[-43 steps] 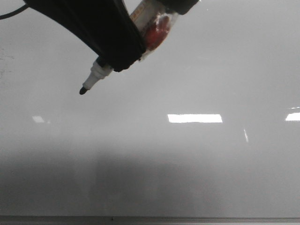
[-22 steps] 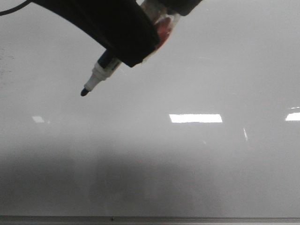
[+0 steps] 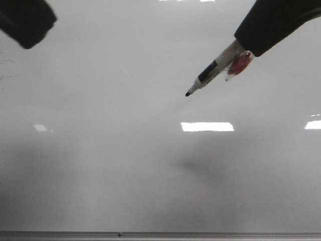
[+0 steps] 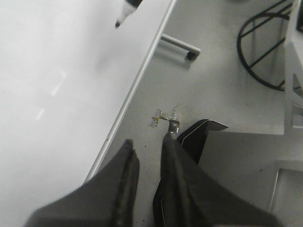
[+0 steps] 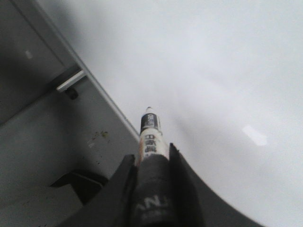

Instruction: Write number 9 on whiteboard

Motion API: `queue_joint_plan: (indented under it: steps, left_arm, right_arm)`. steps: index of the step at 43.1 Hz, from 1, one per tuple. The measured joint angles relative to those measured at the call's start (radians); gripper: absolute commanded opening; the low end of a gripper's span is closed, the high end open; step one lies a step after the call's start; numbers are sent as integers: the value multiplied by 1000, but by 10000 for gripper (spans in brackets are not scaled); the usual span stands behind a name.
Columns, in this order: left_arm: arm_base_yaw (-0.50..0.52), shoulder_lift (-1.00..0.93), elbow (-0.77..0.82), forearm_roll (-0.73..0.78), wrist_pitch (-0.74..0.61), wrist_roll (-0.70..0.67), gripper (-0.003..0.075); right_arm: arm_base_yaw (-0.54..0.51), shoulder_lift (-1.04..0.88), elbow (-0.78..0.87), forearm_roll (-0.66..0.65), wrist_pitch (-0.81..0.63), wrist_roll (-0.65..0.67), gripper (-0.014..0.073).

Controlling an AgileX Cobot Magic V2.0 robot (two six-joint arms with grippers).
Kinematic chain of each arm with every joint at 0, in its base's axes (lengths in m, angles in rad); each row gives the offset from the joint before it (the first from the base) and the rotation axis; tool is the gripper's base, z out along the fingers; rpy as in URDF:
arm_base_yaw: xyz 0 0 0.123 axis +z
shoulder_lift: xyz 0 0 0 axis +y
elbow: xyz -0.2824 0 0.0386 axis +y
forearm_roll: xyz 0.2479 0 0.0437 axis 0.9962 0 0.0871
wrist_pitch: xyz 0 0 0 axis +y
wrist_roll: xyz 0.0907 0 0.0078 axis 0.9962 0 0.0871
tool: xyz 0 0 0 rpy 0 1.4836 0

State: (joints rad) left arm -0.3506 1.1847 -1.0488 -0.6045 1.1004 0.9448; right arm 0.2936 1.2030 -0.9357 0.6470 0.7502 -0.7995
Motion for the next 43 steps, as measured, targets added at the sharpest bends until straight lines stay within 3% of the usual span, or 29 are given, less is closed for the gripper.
queue_joint_plan:
  steps: [9, 22, 31, 43]
  left_arm:
    - [155, -223, 205, -34, -111, 14, -19]
    - [178, -467, 382, -153, -382, 21, -19]
    - [178, -484, 388, -162, -414, 21, -19]
    - [178, -484, 388, -164, -416, 21, -19]
  right_arm:
    - [-2, 0, 41, 14, -96, 0, -67]
    - [-2, 0, 41, 80, -215, 2, -67]
    - [-2, 40, 33, 108, -396, 2, -67]
    - [-2, 152, -119, 116, -416, 2, -67]
